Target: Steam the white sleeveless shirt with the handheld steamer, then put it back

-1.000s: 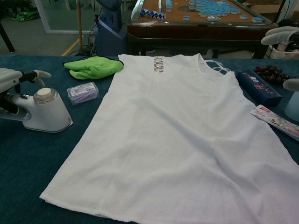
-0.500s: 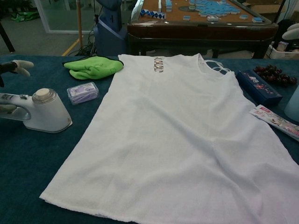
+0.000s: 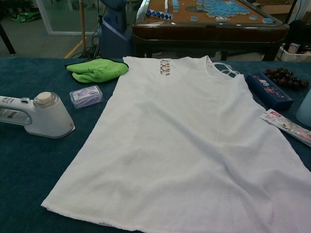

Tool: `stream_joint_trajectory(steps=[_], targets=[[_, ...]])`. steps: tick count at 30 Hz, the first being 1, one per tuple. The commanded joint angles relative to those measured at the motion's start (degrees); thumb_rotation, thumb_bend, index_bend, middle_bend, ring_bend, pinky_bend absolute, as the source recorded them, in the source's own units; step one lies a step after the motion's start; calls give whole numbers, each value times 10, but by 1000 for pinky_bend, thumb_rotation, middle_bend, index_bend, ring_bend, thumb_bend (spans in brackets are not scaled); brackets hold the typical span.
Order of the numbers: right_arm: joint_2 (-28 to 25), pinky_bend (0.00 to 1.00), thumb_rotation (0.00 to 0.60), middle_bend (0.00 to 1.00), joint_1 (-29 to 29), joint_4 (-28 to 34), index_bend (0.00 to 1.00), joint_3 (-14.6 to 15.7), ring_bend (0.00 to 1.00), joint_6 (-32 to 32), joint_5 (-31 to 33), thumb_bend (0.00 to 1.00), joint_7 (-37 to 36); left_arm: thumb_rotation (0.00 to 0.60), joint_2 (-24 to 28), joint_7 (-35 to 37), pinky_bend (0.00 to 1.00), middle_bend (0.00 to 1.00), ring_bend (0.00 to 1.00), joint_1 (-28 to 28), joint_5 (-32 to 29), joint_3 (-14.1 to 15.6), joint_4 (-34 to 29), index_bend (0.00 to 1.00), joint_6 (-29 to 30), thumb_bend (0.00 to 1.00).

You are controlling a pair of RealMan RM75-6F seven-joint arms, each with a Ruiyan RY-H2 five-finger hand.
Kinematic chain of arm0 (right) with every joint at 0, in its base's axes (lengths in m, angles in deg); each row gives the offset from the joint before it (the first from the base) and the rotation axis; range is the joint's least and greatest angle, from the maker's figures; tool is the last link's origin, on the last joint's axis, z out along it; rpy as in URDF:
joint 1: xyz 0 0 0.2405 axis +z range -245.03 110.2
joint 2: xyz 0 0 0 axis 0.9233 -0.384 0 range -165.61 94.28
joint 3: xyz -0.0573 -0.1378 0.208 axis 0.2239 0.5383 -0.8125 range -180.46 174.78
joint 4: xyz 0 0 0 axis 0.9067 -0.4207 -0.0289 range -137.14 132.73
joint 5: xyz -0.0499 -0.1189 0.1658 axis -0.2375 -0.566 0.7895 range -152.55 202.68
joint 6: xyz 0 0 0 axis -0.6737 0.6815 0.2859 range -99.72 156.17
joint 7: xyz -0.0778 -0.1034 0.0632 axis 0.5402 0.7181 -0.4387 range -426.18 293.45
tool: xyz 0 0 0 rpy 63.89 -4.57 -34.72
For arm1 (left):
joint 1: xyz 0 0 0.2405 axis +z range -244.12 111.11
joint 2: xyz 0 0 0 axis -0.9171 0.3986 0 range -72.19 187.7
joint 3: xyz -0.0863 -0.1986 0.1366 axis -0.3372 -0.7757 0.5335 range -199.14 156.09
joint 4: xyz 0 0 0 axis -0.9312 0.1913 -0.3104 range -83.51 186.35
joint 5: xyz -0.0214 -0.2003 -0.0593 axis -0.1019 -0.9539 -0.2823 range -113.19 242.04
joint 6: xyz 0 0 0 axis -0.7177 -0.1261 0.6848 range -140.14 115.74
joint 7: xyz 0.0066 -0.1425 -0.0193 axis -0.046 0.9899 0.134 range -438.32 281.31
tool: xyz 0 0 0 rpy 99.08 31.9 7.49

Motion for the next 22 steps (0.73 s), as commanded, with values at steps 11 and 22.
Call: stream_joint_trajectory(steps=[11,22], targets=[[-1,0,600,70,-40,16,0,4,0,25,15,49,16,600,22,-40,313,171,149,76,1,13,-52,167,74,198],[-10,0,600,74,-43,35,0,6,0,5,17,50,27,600,27,-52,305,171,149,81,13,9,-72,167,68,198]])
